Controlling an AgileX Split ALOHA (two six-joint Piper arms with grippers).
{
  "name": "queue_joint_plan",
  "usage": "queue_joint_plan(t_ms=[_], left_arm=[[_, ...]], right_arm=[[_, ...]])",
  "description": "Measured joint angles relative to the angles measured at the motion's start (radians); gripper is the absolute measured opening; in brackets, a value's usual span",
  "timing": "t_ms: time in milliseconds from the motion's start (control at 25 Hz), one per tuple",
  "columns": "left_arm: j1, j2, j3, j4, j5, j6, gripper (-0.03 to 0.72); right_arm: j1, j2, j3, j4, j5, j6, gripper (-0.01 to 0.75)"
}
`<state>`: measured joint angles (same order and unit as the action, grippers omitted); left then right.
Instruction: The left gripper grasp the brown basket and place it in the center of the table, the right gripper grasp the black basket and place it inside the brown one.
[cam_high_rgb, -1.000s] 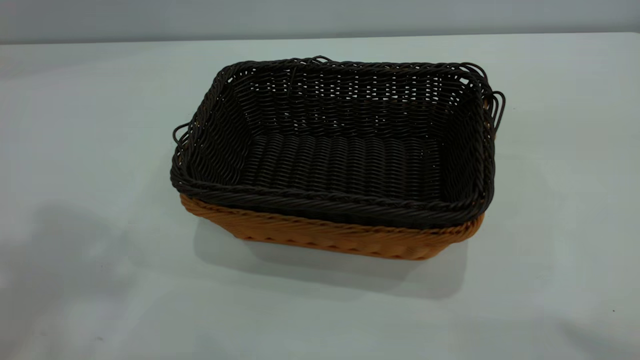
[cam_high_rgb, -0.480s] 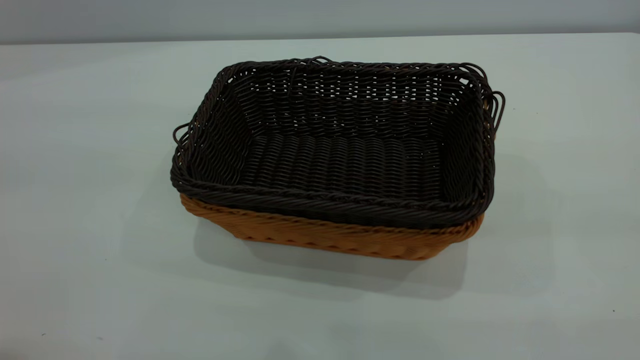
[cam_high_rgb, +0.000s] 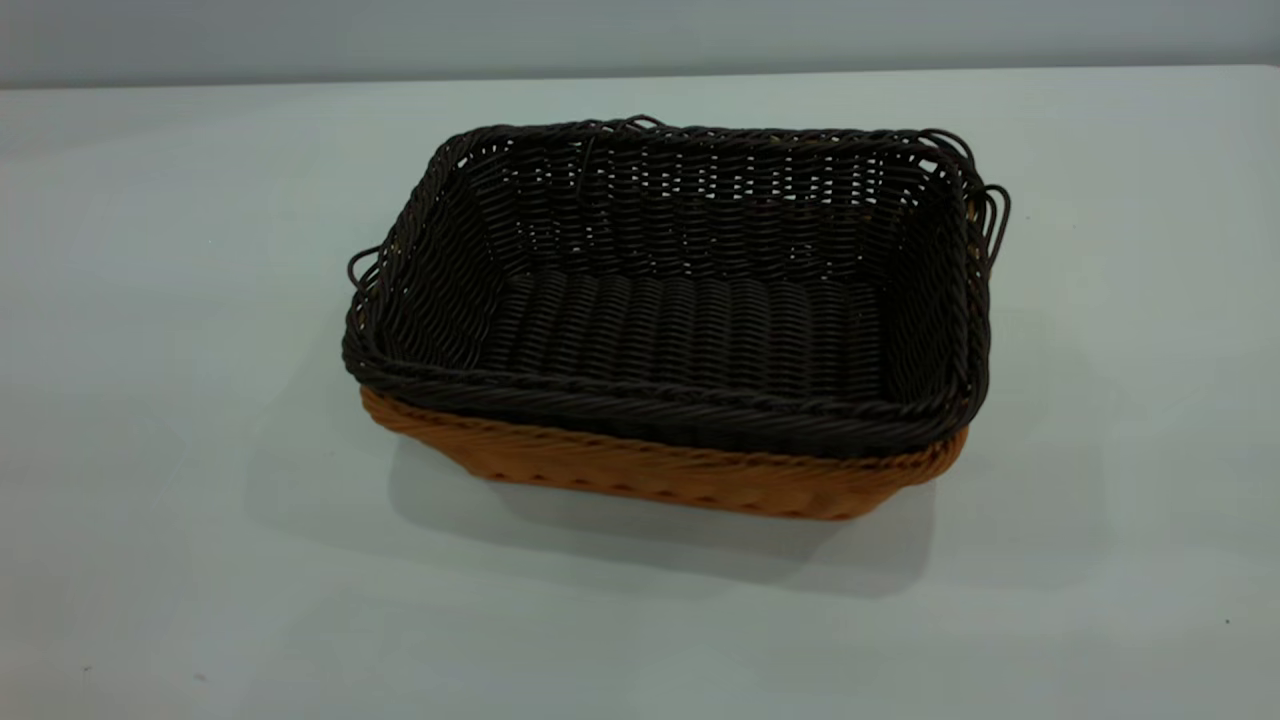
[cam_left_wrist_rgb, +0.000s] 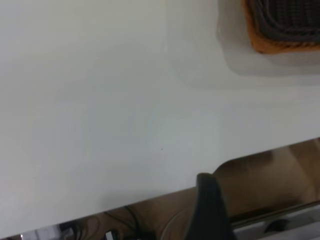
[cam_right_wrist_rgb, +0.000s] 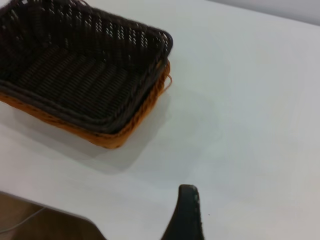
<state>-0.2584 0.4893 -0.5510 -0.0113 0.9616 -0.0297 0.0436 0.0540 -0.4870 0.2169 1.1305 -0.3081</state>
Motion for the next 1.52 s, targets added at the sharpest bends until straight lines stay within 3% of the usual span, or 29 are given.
queue_joint_plan(t_ms=[680, 1000, 1520], left_arm=[[0.0, -0.184, 0.044, -0.001, -0.003, 0.063, 0.489], [0.0, -0.329, 0.044, 0.06, 0.149, 0.017, 0.489], [0.0, -0.508, 0.062, 0.131, 0.148, -0.076, 0.489]], right_arm=[[0.0, -0.07, 0.006, -0.015, 0.0, 0.015, 0.577], [0.0, -0.07, 0.006, -0.015, 0.0, 0.015, 0.575], [0.0, -0.07, 0.006, -0.015, 0.0, 0.015, 0.576]])
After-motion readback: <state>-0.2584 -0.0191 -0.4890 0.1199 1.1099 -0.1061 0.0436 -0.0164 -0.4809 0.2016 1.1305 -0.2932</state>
